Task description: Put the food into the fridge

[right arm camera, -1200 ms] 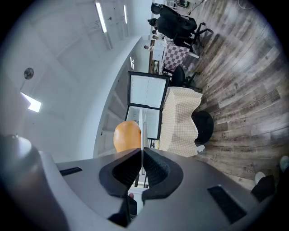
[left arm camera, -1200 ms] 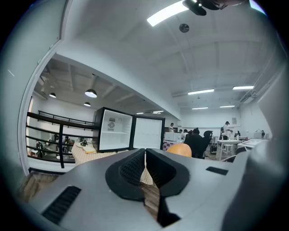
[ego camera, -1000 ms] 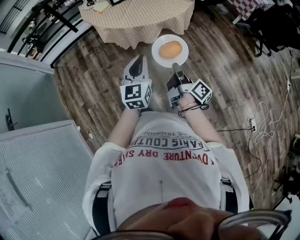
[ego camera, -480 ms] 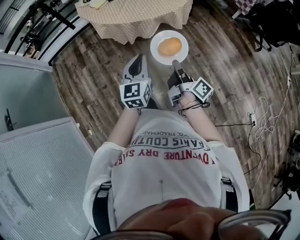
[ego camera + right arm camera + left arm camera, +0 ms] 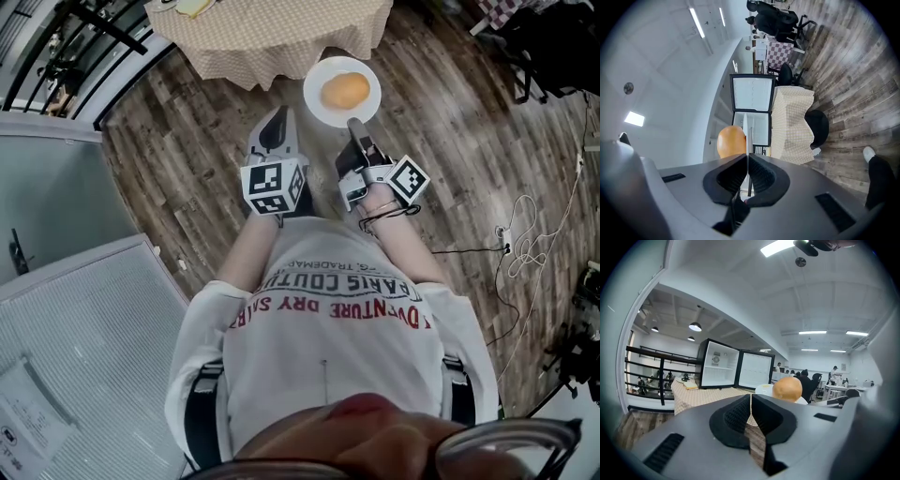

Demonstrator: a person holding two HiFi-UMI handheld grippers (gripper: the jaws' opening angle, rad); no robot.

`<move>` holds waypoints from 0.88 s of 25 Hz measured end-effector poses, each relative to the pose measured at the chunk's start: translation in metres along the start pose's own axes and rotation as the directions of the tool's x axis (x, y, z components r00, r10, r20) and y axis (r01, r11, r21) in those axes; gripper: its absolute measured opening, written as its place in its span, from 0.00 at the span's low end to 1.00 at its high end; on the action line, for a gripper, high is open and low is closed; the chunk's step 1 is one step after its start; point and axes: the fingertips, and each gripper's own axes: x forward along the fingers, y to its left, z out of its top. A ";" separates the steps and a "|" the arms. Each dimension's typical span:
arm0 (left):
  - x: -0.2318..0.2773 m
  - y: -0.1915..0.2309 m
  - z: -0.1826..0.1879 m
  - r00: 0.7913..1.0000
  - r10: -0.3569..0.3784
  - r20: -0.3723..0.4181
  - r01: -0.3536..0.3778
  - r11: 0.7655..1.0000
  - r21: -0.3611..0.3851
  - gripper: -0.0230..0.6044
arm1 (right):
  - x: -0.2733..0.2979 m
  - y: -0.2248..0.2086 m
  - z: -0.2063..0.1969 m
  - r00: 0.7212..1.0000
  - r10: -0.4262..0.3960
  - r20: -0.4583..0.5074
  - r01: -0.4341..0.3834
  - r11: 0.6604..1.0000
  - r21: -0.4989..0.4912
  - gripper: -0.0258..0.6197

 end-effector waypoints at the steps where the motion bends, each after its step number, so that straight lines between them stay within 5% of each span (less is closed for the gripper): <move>1: 0.010 0.006 0.002 1.000 -0.004 -0.002 0.004 1.000 -0.004 0.08 | 0.010 0.000 0.002 1.000 0.001 0.002 -0.001 1.000 0.001 0.09; 22: 0.229 0.142 0.072 0.992 -0.126 -0.005 0.126 0.991 -0.047 0.08 | 0.258 -0.009 0.057 0.992 -0.057 0.113 0.056 0.998 0.010 0.09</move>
